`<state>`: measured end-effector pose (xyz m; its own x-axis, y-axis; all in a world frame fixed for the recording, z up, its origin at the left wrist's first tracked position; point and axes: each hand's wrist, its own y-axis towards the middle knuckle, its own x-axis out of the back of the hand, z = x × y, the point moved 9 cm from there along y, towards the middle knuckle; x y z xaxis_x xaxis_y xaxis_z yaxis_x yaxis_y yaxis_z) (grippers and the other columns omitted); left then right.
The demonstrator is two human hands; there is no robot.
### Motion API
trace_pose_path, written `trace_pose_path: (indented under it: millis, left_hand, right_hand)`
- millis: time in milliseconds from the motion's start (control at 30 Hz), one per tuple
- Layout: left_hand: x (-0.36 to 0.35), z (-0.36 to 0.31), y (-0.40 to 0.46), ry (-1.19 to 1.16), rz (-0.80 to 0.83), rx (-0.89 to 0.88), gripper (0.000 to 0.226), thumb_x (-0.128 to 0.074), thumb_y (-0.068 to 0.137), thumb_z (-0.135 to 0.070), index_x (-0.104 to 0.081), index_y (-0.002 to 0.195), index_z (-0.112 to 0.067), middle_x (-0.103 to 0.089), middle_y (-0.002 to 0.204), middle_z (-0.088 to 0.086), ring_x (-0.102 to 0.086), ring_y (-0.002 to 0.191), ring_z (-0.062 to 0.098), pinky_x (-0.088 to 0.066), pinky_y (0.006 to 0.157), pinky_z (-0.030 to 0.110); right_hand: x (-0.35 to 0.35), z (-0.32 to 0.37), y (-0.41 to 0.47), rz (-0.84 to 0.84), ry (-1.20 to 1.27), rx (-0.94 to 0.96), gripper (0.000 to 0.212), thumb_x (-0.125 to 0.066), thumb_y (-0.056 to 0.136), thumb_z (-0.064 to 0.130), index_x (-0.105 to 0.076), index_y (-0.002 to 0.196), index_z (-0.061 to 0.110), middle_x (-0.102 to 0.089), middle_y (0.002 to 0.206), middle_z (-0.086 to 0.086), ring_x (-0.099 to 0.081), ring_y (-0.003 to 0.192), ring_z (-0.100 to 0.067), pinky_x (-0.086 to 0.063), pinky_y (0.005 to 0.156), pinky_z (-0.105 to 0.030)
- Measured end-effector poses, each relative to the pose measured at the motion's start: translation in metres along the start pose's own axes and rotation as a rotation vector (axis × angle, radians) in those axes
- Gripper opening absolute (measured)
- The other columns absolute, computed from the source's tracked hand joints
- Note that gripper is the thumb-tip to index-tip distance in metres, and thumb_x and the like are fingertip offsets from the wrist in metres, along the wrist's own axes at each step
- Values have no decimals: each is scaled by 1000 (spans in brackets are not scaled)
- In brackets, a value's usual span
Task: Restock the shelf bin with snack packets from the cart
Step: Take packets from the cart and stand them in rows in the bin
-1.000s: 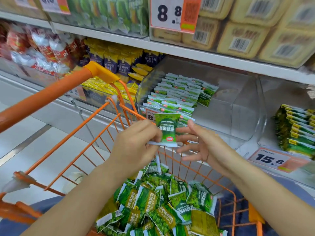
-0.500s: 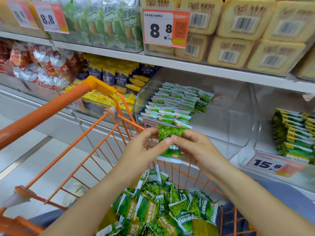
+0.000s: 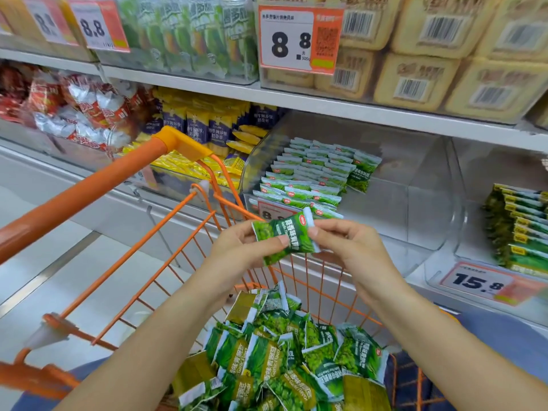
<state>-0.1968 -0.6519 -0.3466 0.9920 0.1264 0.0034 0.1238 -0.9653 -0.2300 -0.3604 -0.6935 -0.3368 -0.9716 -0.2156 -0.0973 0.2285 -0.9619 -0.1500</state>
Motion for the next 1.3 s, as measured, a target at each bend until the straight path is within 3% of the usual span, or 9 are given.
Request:
trace_pose_path:
  millis: [67,267,467,667,767,867,1000,1100,1300]
  left_hand:
    - [-3,1,-1,35,44,21,52,-85,64,-29,-65,109,-14,-74,93,7,-70,87,21,-54,82,36]
    - [-18,-7,-7,34,111,-49,14,-72,81,-9,-64,92,-12,-74,84,3,-71,74,13,-56,64,20]
    - [-29,-31,-3,97,100,-147,18,-72,82,-9,-65,98,-11,-75,89,5,-71,77,13,-56,67,22]
    - [-37,-83,38,674,-7,-424,12,-62,92,-22,-67,103,-22,-69,92,-6,-63,88,7,-51,81,24]
    - [-49,-89,71,957,-11,-450,16,-60,94,-23,-71,106,-22,-68,109,-5,-59,105,9,-45,89,24]
    - [-73,-77,105,1185,92,-420,18,-66,90,-29,-71,108,-26,-65,121,-3,-52,121,18,-44,97,31]
    - [-101,-61,133,1444,288,-415,20,-75,80,-40,-71,98,-32,-59,129,0,-42,128,26,-39,103,46]
    - [-114,-63,141,1448,349,-490,14,-79,75,-39,-69,82,-33,-60,124,0,-49,121,22,-40,101,43]
    - [-121,-57,142,1542,385,-598,15,-75,78,-43,-68,87,-33,-51,131,-4,-43,123,21,-35,99,39]
  right_hand:
    - [2,13,3,-2,-84,63,9,-68,84,7,-71,83,15,-68,71,2,-62,60,-2,-51,56,-15]
    - [1,55,5,-26,-295,319,16,-70,84,11,-72,78,25,-73,81,-3,-64,71,-8,-55,66,-24]
    - [-6,42,4,191,-214,116,6,-71,80,13,-72,86,13,-72,73,-3,-68,67,-12,-58,70,-26]
    - [81,103,37,-337,-527,450,8,-75,79,23,-67,77,25,-66,70,5,-58,69,-12,-50,69,-34]
    - [102,101,53,-504,-891,352,21,-70,83,34,-70,100,21,-70,96,-6,-61,92,-27,-42,74,-33]
    - [97,76,65,-468,-939,258,32,-66,87,37,-66,114,19,-68,111,-8,-59,105,-31,-41,74,-32]
    - [99,35,72,-383,-891,164,31,-66,88,34,-65,116,20,-68,111,-7,-60,101,-28,-38,71,-29]
    - [111,28,73,-372,-815,127,29,-68,87,34,-67,112,20,-69,97,-7,-61,88,-27,-37,67,-27]
    - [115,32,73,-351,-808,139,24,-68,86,36,-69,107,24,-65,87,0,-56,77,-20,-33,57,-27]
